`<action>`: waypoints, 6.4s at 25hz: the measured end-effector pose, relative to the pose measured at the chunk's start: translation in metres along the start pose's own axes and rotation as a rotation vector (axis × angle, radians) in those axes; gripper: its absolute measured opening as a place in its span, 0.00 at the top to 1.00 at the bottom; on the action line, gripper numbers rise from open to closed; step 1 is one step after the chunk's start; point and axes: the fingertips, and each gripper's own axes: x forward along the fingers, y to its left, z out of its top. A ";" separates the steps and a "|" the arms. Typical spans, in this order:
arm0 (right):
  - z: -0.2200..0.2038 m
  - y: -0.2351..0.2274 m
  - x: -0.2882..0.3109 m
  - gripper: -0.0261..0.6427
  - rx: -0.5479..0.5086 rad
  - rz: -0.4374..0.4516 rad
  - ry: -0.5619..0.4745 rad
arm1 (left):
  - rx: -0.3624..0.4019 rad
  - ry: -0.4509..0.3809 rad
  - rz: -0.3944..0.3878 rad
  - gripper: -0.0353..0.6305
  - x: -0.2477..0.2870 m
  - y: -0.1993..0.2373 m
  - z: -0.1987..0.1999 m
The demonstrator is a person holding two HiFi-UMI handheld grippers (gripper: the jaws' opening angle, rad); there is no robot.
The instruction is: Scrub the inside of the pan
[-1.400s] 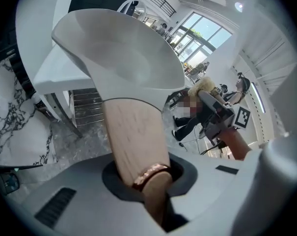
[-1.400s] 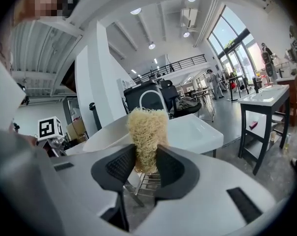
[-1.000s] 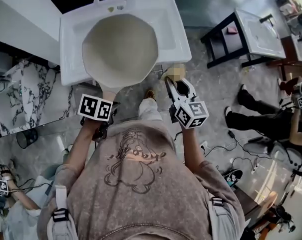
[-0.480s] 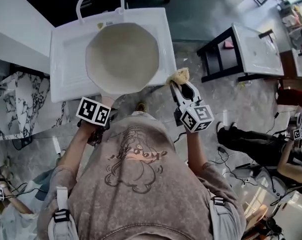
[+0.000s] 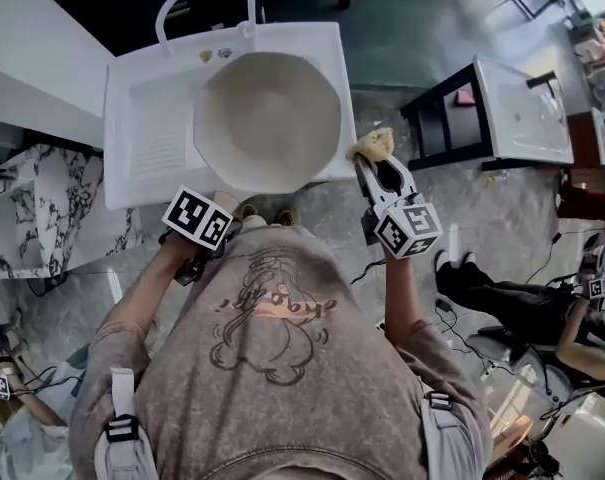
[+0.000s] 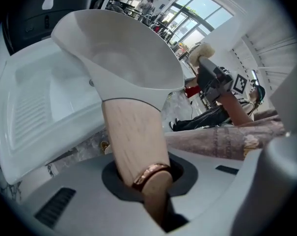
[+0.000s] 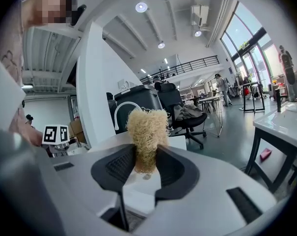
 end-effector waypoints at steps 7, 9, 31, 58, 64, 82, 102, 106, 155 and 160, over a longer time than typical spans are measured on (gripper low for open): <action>0.018 0.018 0.030 0.75 -0.033 0.037 -0.019 | 0.092 0.091 -0.027 0.87 0.013 0.008 0.011; 0.019 0.027 0.042 0.75 -0.055 0.063 -0.013 | 0.114 0.111 -0.045 0.87 0.017 0.008 0.012; -0.069 0.093 0.152 0.75 -0.325 0.311 0.316 | 0.211 0.224 -0.247 0.85 0.037 -0.021 0.033; -0.122 0.097 0.213 0.75 -0.503 0.346 0.494 | 0.249 0.311 -0.183 0.87 0.056 0.006 0.023; -0.117 0.078 0.230 0.75 -0.508 0.277 0.500 | 0.251 0.319 -0.185 0.86 0.057 0.005 0.022; -0.106 0.002 0.247 0.75 -0.541 0.042 0.549 | 0.234 0.300 -0.204 0.86 0.059 0.000 0.020; -0.087 -0.071 0.202 0.75 -0.559 -0.104 0.642 | 0.211 0.270 -0.228 0.86 0.059 0.000 0.023; -0.074 -0.077 0.193 0.75 -0.579 -0.119 0.674 | 0.207 0.270 -0.233 0.86 0.059 0.000 0.023; -0.123 0.005 0.030 0.75 -0.548 0.291 1.103 | 0.145 0.245 -0.280 0.86 0.060 -0.007 0.021; -0.132 0.038 0.035 0.75 -0.532 0.392 1.110 | 0.145 0.251 -0.280 0.86 0.059 -0.007 0.022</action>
